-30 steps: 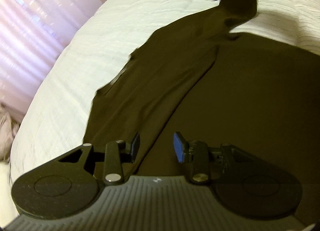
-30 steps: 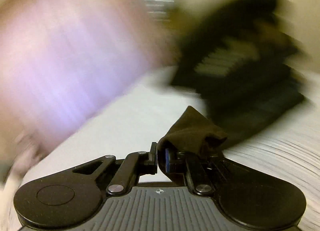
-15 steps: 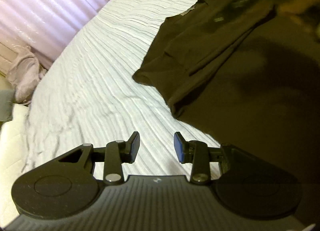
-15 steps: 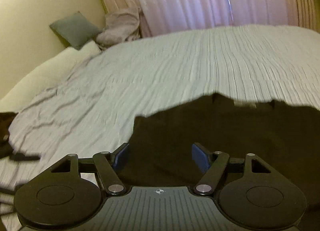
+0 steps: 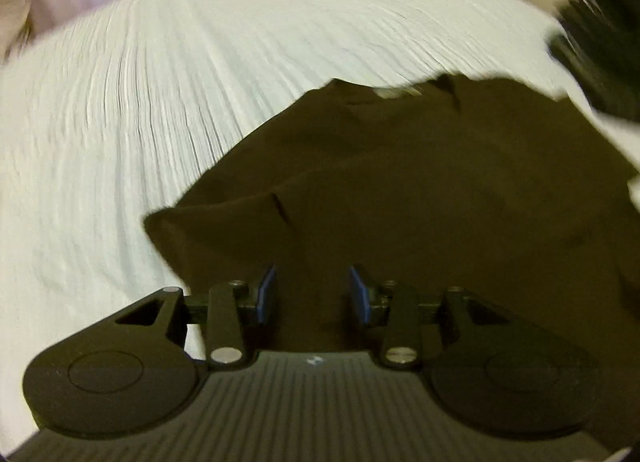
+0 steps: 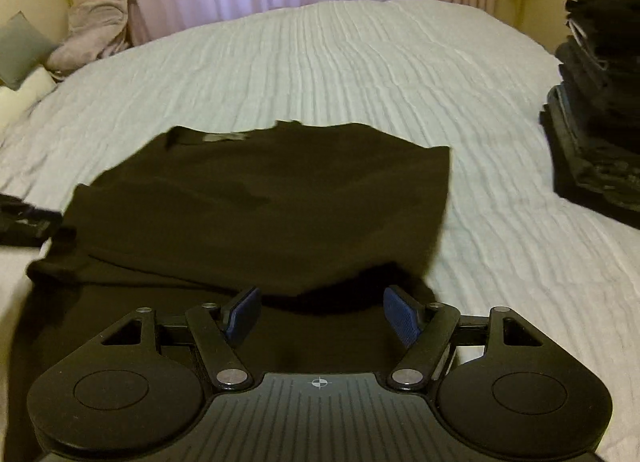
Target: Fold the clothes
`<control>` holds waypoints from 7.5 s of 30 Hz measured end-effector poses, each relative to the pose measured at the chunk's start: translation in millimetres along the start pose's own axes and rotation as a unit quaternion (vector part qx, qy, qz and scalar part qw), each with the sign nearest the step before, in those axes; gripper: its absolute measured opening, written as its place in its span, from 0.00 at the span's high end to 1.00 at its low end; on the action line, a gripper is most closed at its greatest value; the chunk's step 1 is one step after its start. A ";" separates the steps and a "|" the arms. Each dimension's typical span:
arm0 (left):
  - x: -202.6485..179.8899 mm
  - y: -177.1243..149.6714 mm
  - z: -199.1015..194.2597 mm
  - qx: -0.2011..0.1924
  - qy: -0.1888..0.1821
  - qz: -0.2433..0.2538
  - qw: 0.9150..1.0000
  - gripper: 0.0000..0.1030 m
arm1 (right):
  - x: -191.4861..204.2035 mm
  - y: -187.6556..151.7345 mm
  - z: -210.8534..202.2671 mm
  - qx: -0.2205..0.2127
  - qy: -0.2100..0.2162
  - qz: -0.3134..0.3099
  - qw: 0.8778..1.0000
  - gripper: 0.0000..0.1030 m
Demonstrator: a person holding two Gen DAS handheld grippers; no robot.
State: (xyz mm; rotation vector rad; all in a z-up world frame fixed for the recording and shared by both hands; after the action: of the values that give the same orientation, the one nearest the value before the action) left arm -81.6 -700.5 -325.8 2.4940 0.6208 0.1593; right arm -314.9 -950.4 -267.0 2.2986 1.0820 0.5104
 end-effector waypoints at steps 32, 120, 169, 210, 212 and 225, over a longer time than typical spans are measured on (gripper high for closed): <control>33.2 -33.6 -17.2 0.043 0.028 -0.040 0.998 0.99 | -120.0 -8.4 55.9 0.014 -0.146 0.035 0.989 0.30; -106.1 -242.5 -179.2 0.166 0.003 -0.069 0.984 0.62 | -61.6 -153.5 -91.0 0.185 0.063 0.100 0.976 0.27; -132.7 -237.7 -283.8 0.080 -0.043 0.222 0.971 0.95 | 202.3 -291.2 -189.3 -0.056 0.078 -0.371 0.924 0.02; -21.6 -23.2 -273.1 -0.060 0.056 0.206 0.975 0.95 | 8.2 -13.3 -228.8 -0.023 -0.080 -0.488 0.869 0.98; -8.4 -0.5 -246.6 -0.038 0.063 0.198 0.977 0.95 | 2.3 18.4 -203.3 0.000 -0.059 -0.496 0.866 0.98; 53.7 35.0 -92.2 0.096 0.078 0.127 0.984 0.95 | -54.9 123.6 -7.8 0.130 0.078 -0.393 0.907 0.98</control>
State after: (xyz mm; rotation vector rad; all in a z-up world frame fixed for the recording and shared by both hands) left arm -42.2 -656.0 -230.5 2.7609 0.3918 0.4115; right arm -280.2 -1056.7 -190.6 1.8014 2.1080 0.2259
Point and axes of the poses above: each gripper's, at about its wrist camera, not at the fingertips, and z roughly the way its jaws point, x to its left, y to its top, the point moved 10 cm from there along z, roughly the way its jaws point, and after that the axes turned 2 degrees about z, right-handed, at the moved point
